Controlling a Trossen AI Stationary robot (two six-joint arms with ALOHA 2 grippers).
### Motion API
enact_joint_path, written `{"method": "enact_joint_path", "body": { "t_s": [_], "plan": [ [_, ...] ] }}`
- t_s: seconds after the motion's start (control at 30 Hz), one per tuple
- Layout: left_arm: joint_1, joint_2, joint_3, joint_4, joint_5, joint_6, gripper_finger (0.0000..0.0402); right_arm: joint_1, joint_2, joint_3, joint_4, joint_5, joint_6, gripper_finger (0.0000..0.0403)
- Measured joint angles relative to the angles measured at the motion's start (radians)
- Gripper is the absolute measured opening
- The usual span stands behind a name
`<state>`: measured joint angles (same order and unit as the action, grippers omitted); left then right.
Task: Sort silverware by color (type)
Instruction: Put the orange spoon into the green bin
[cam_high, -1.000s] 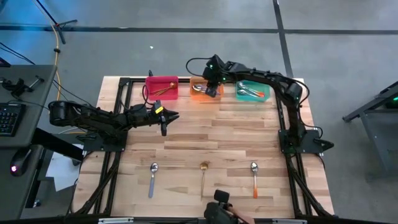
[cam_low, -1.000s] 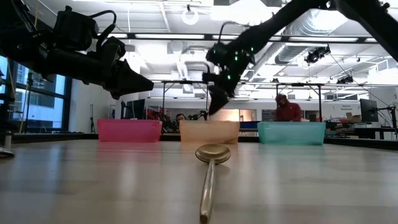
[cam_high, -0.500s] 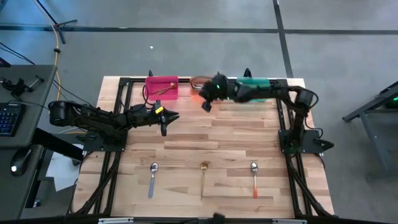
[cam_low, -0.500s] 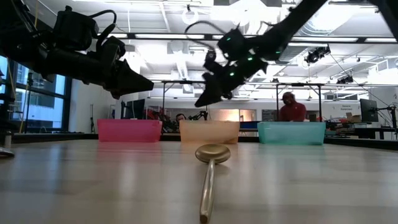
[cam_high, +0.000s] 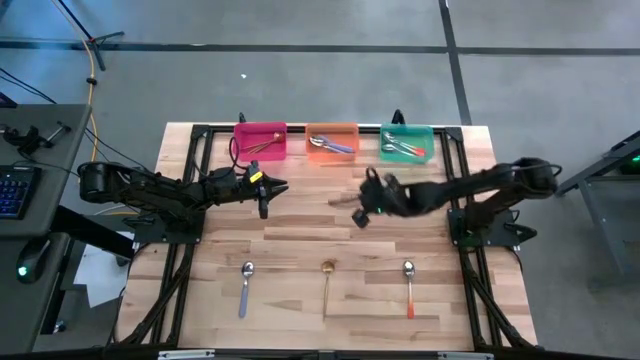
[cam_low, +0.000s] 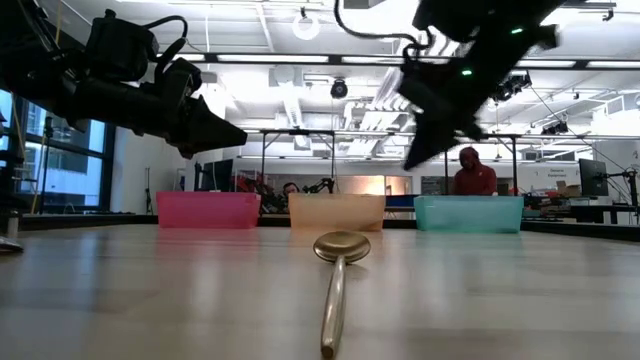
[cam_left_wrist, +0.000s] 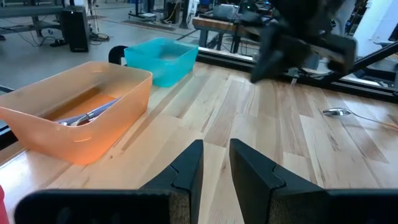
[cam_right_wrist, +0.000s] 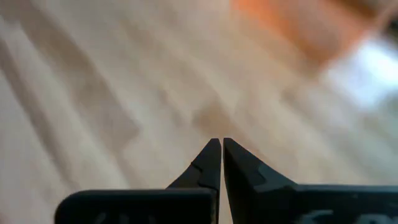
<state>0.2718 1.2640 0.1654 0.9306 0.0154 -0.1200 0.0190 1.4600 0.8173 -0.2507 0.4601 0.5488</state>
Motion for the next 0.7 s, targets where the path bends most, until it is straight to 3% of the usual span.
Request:
{"method": "enact_joint_path", "body": {
  "t_s": [0.13,0.23,0.4,0.7],
  "plan": [
    [0.001,0.000,0.000,0.001,0.000,0.001,0.0071,0.130,-0.013,-0.001,-0.219,-0.003,0.274,0.0000],
    [0.001,0.000,0.000,0.001,0.000,0.002,0.0071,0.235,-0.011,0.009,-0.366,-0.084,0.461,0.0000],
    [0.001,0.000,0.000,0.000,0.000,0.019,0.0071,0.411,-0.009,0.025,-0.456,-0.154,0.776,0.0011],
    [0.001,0.000,0.000,0.000,0.000,0.020,0.0071,0.697,-0.007,0.027,-0.520,-0.274,1.343,0.0107]
  ]
}}
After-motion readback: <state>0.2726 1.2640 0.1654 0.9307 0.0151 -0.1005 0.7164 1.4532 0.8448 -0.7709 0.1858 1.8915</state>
